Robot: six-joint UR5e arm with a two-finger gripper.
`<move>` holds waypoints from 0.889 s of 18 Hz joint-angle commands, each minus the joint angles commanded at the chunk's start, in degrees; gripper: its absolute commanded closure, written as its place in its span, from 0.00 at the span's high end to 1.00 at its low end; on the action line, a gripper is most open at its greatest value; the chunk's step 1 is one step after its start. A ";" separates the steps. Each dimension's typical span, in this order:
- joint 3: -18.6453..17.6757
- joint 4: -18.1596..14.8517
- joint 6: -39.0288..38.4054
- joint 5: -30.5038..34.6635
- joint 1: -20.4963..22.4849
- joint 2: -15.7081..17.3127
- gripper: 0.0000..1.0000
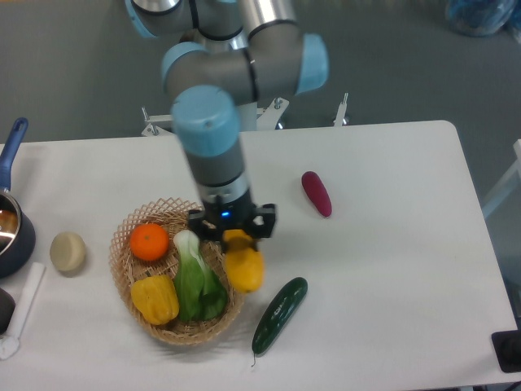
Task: Pick up the mango from the basket
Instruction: 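Lift the held mango up and out of the basket, away from it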
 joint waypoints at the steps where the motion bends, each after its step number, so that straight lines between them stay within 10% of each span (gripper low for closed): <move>1: 0.35 -0.09 2.73 -0.09 1.40 0.09 0.48; 16: 3.26 -0.18 14.01 -2.99 8.71 0.79 0.48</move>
